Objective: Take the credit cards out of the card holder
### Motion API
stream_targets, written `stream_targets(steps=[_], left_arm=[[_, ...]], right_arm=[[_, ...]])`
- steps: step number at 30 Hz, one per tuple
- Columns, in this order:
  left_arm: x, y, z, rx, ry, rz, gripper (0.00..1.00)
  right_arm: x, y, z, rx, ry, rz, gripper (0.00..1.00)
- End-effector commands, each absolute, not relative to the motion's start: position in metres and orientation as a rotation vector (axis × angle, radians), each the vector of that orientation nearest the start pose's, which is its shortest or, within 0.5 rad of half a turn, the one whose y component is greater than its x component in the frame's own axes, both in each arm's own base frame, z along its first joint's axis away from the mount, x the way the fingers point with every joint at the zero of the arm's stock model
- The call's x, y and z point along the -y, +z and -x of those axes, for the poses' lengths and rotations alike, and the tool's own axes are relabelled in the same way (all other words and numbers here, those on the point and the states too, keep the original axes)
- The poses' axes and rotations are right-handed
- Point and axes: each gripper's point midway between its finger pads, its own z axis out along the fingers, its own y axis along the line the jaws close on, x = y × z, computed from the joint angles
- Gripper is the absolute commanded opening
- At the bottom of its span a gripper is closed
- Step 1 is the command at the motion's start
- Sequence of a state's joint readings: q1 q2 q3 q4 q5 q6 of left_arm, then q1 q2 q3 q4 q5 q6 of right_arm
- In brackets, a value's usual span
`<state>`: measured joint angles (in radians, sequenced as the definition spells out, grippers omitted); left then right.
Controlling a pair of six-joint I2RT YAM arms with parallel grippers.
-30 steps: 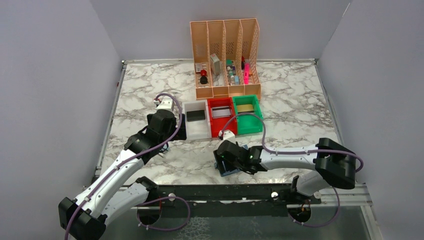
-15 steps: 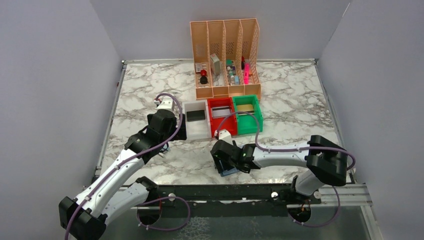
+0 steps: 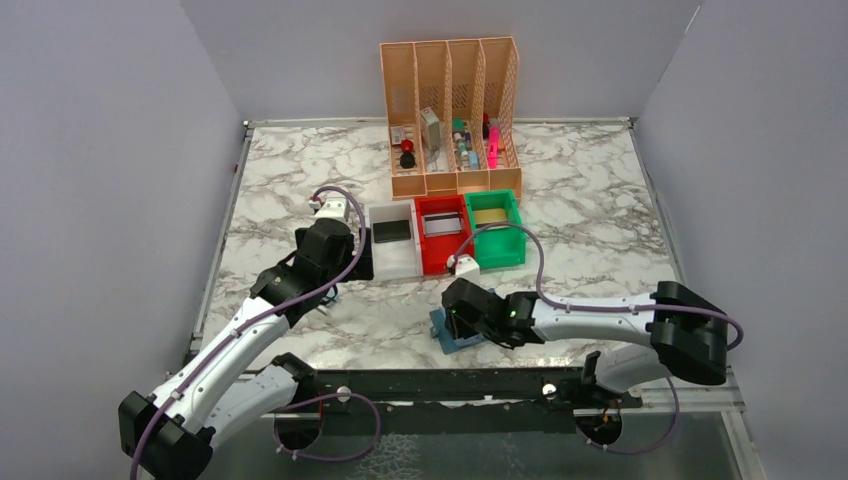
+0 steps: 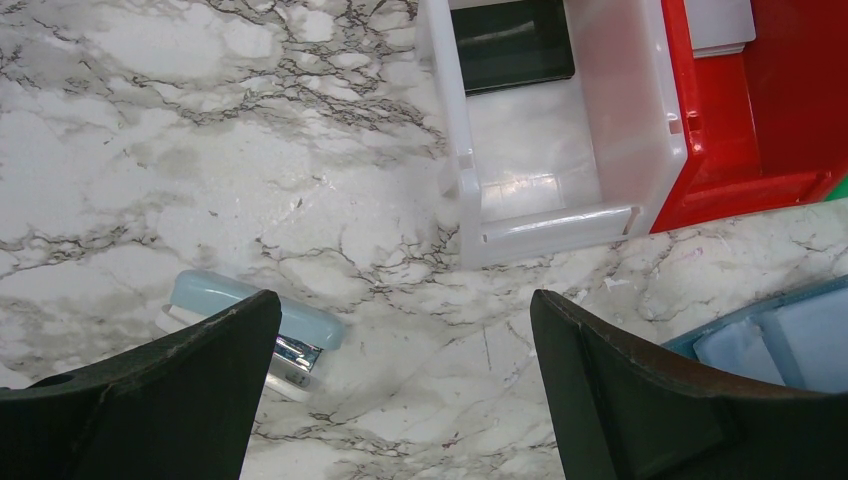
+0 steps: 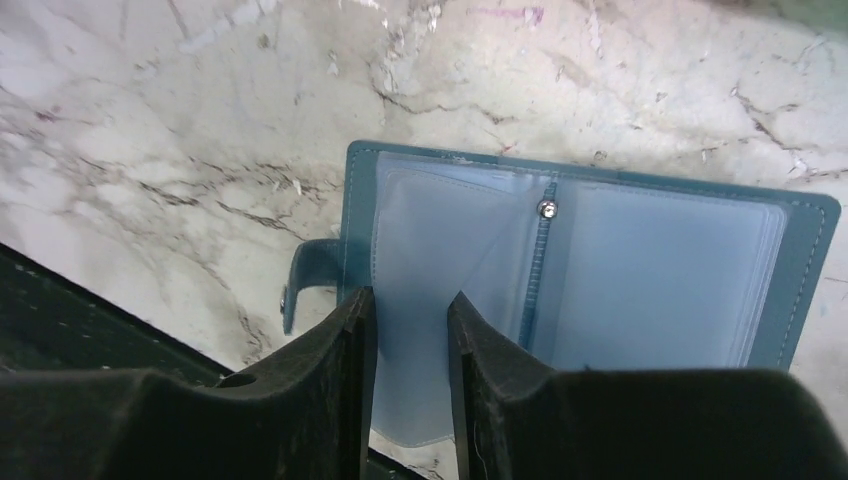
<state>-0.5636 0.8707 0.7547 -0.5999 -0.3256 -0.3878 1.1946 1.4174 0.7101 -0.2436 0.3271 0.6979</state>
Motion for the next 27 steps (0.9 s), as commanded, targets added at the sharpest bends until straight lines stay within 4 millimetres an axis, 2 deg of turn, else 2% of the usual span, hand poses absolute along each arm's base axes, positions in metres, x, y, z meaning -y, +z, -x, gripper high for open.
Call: stream_targets(steps=[1, 6, 11, 15, 21, 27], left_arm=[[0.105, 0.158, -0.244, -2.232, -0.153, -0.031, 0.99], [0.105, 0.159, -0.244, -2.230, -0.154, -0.030, 0.99], [0.105, 0.159, -0.244, -2.229, -0.156, -0.030, 0.99], [0.106, 0.159, -0.244, -2.229, -0.157, -0.032, 0.99], [0.105, 0.160, -0.244, -2.226, -0.157, -0.029, 0.99], [0.105, 0.160, -0.244, -2.226, -0.158, -0.030, 0.99]], right_arm=[[-0.294, 0.066, -0.166, -2.371, 0.502, 0.330, 0.34], [-0.293, 0.075, -0.170, -2.349, 0.527, 0.309, 0.34], [-0.289, 0.073, -0.169, -2.361, 0.522, 0.293, 0.34], [-0.294, 0.074, -0.166, -2.370, 0.633, 0.245, 0.35], [-0.299, 0.070, -0.164, -2.395, 0.844, 0.044, 0.37], [-0.301, 0.069, -0.170, -2.399, 0.975, -0.043, 0.38]])
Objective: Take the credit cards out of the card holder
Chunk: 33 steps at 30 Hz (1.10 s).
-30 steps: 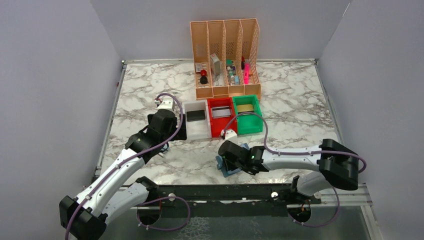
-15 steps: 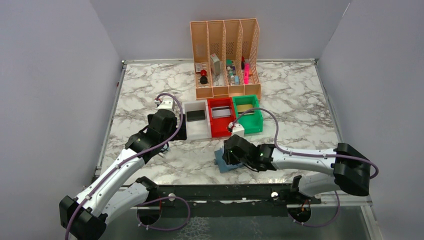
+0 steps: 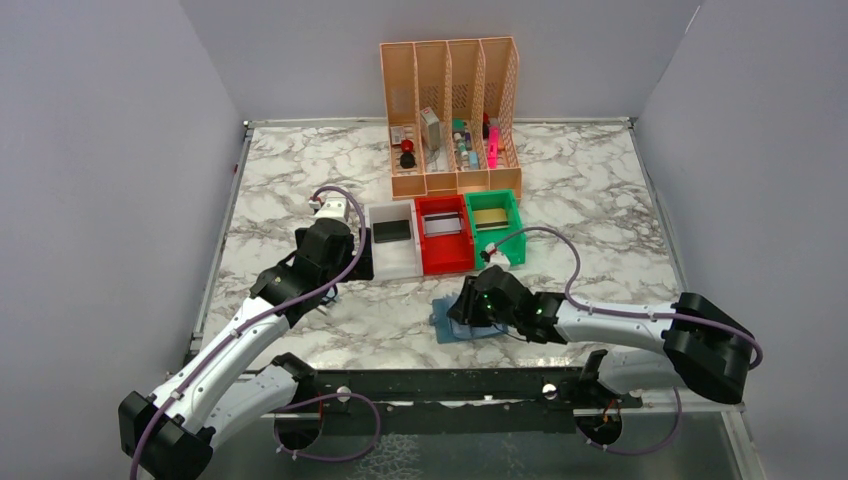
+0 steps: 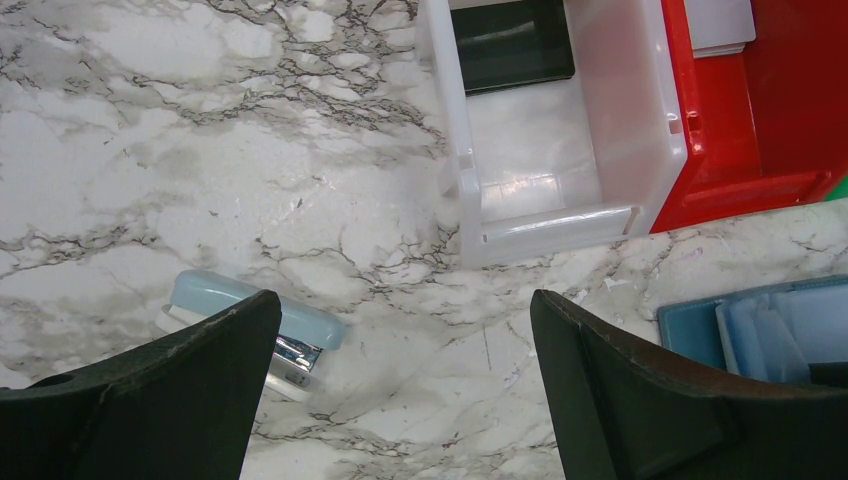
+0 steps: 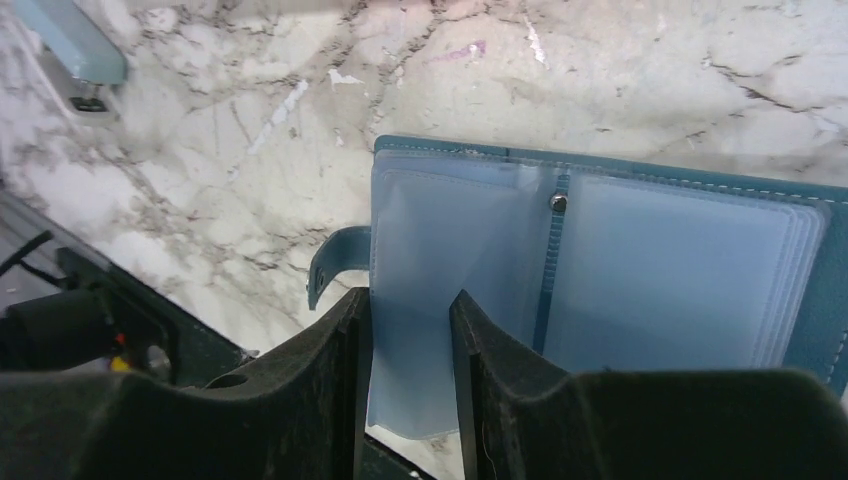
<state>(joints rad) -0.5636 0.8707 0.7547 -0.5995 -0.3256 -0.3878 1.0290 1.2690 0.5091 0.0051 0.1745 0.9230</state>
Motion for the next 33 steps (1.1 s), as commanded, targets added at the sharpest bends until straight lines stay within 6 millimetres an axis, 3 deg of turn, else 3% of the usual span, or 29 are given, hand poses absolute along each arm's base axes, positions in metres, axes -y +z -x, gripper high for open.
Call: stream_targets(steps=[1, 5, 16, 21, 28, 33], left_arm=[[0.105, 0.160, -0.244, -2.225, -0.158, -0.030, 0.99], [0.106, 0.160, -0.244, -2.224, -0.161, -0.030, 0.99], [0.106, 0.160, -0.244, -2.226, -0.160, -0.030, 0.99], [0.106, 0.159, -0.244, -2.227, -0.160, -0.031, 0.99], [0.106, 0.158, -0.243, -2.232, -0.161, -0.032, 0.99], [0.106, 0.157, -0.244, -2.235, -0.159, -0.033, 0.99]], right_arm=[[-0.301, 0.070, -0.171, -2.395, 1.004, -0.053, 0.38], [-0.299, 0.070, -0.169, -2.390, 1.115, -0.093, 0.38], [-0.294, 0.066, -0.169, -2.395, 1.159, -0.133, 0.38], [-0.291, 0.065, -0.170, -2.399, 1.141, -0.147, 0.40], [-0.285, 0.060, -0.173, -2.417, 1.063, -0.109, 0.52], [-0.282, 0.062, -0.175, -2.413, 1.021, -0.068, 0.48]])
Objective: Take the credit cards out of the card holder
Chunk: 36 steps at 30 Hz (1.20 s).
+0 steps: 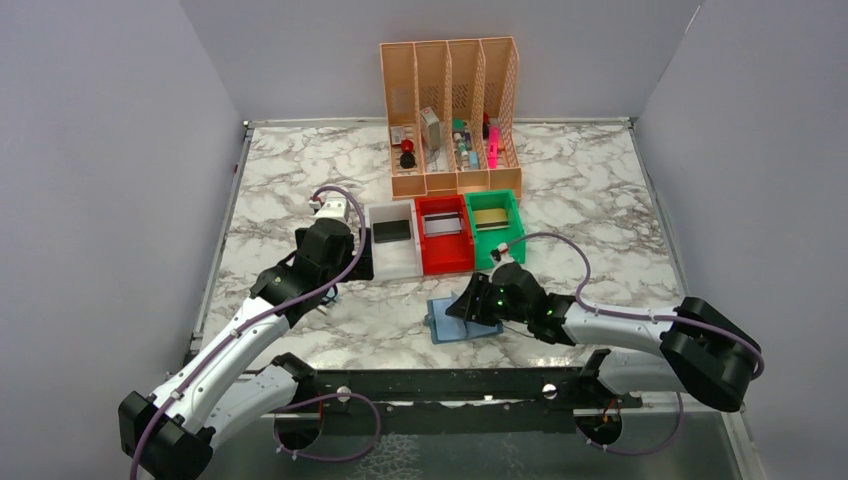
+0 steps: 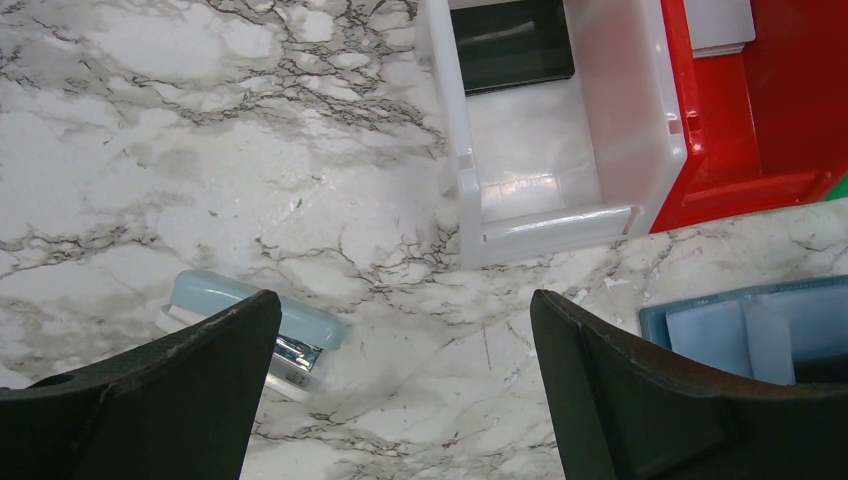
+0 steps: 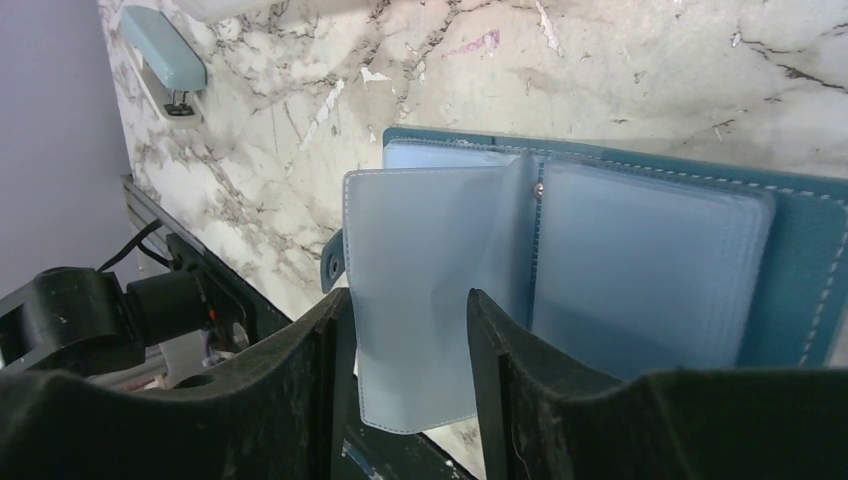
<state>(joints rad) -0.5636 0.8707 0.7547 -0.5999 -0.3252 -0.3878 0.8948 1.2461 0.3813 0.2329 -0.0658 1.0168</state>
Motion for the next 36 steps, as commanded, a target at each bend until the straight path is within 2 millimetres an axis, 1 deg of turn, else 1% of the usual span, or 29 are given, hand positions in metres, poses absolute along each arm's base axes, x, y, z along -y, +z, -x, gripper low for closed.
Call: stream_targets(steps=[1, 4, 6, 9, 11, 13, 14, 16, 19, 21, 24, 26, 29, 31, 34, 36], left_arm=[[0.106, 0.157, -0.244, -2.235, -0.159, -0.032, 0.99], [0.107, 0.156, -0.244, -2.240, -0.165, -0.033, 0.99], [0.115, 0.159, -0.243, -2.243, -0.209, -0.054, 0.99], [0.142, 0.167, -0.239, -2.230, -0.387, -0.122, 0.98], [0.169, 0.177, -0.232, -2.207, -0.582, -0.161, 0.95], [0.194, 0.187, -0.223, -2.183, -0.762, -0.212, 0.90], [0.203, 0.190, -0.218, -2.181, -0.822, -0.235, 0.88], [0.218, 0.190, -0.210, -2.192, -0.884, -0.279, 0.86], [0.237, 0.182, -0.198, -2.228, -0.894, -0.328, 0.85], [0.252, 0.175, -0.187, -2.251, -0.895, -0.367, 0.85], [0.277, 0.164, -0.170, -2.284, -0.907, -0.422, 0.84], [0.290, 0.153, -0.161, -2.312, -0.907, -0.449, 0.81], [0.303, 0.134, -0.148, -2.359, -0.863, -0.475, 0.75], [0.308, 0.122, -0.141, -2.391, -0.839, -0.481, 0.73], [0.317, 0.105, -0.132, -2.432, -0.825, -0.469, 0.69], [0.319, 0.096, -0.130, -2.454, -0.787, -0.436, 0.68]], right_arm=[[-0.280, 0.062, -0.175, -2.412, 1.009, -0.065, 0.46], [-0.278, 0.063, -0.176, -2.404, 0.994, -0.062, 0.40], [-0.276, 0.063, -0.177, -2.402, 0.986, -0.063, 0.40], [-0.274, 0.062, -0.177, -2.398, 0.977, -0.069, 0.37], [-0.271, 0.062, -0.179, -2.395, 0.952, -0.080, 0.38], [-0.264, 0.061, -0.182, -2.392, 0.896, -0.084, 0.43], [-0.258, 0.061, -0.185, -2.389, 0.851, -0.093, 0.45], [-0.247, 0.063, -0.190, -2.376, 0.776, -0.107, 0.47], [-0.233, 0.069, -0.195, -2.346, 0.697, -0.118, 0.50], [-0.223, 0.070, -0.196, -2.337, 0.644, -0.130, 0.50], [-0.212, 0.067, -0.195, -2.340, 0.592, -0.130, 0.50], [-0.207, 0.061, -0.194, -2.353, 0.556, -0.134, 0.49], [-0.204, 0.055, -0.192, -2.374, 0.532, -0.113, 0.49], [-0.202, 0.052, -0.191, -2.387, 0.511, -0.108, 0.49], [-0.202, 0.051, -0.189, -2.389, 0.517, -0.105, 0.47], [-0.203, 0.051, -0.188, -2.387, 0.532, -0.100, 0.47]])
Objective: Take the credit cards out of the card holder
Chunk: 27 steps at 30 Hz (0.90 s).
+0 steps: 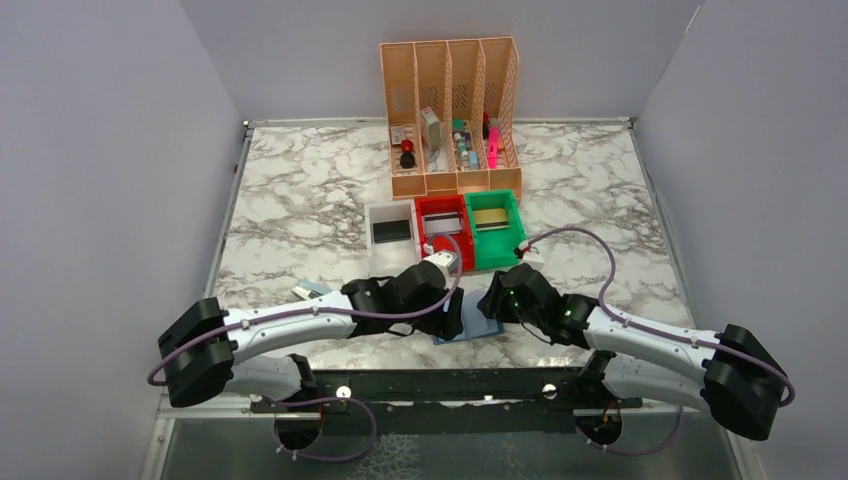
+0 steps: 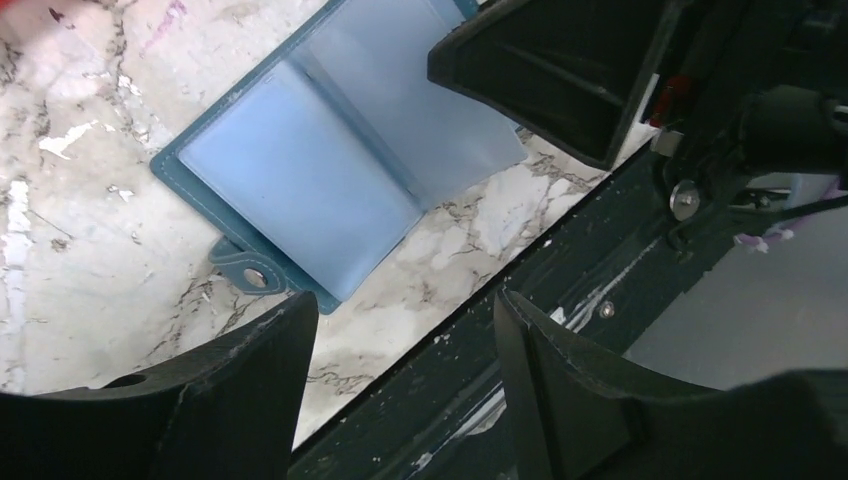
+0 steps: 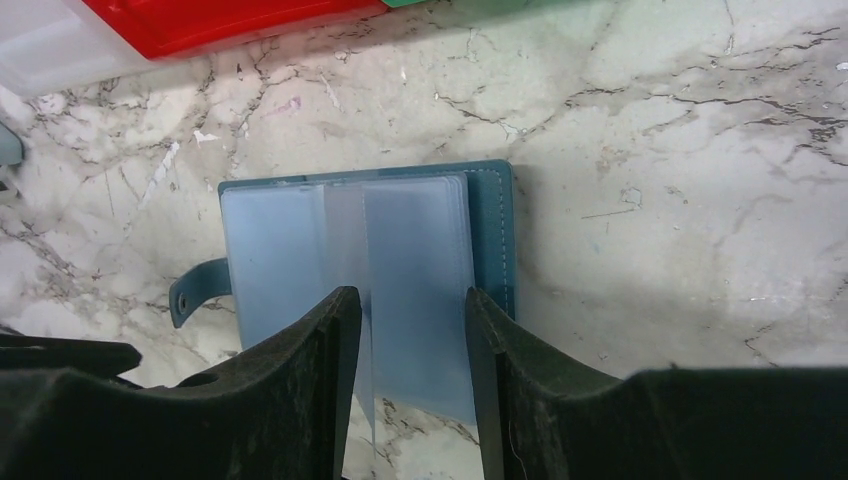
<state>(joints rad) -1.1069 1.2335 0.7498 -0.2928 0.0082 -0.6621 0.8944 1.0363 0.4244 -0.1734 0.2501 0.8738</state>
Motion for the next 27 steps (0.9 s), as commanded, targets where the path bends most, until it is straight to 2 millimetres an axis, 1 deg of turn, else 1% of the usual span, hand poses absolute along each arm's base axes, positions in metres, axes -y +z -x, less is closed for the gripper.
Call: stream_targets(steps=[1, 4, 6, 10, 12, 17, 21, 27], left_arm=[[0.318, 0.090, -0.130, -2.467, -0.768, -0.415, 0.68], [0.318, 0.075, -0.132, -2.500, -0.713, -0.346, 0.69], [0.320, 0.067, -0.134, -2.510, -0.702, -0.313, 0.69], [0.315, 0.046, -0.141, -2.535, -0.613, -0.233, 0.69], [0.313, 0.040, -0.143, -2.538, -0.594, -0.195, 0.69], [0.321, 0.038, -0.146, -2.518, -0.631, -0.177, 0.68], [0.332, 0.046, -0.147, -2.488, -0.703, -0.189, 0.64], [0.334, 0.051, -0.149, -2.468, -0.712, -0.196, 0.63]], right_arm=[[-0.203, 0.051, -0.187, -2.389, 0.534, -0.100, 0.47], [-0.203, 0.049, -0.185, -2.395, 0.547, -0.094, 0.47], [-0.203, 0.046, -0.183, -2.399, 0.553, -0.090, 0.47], [-0.203, 0.043, -0.180, -2.408, 0.562, -0.088, 0.47], [-0.203, 0.041, -0.179, -2.412, 0.567, -0.087, 0.47], [-0.201, 0.035, -0.175, -2.420, 0.576, -0.089, 0.47], [-0.201, 0.029, -0.172, -2.435, 0.583, -0.089, 0.45], [-0.203, 0.021, -0.168, -2.454, 0.594, -0.086, 0.42]])
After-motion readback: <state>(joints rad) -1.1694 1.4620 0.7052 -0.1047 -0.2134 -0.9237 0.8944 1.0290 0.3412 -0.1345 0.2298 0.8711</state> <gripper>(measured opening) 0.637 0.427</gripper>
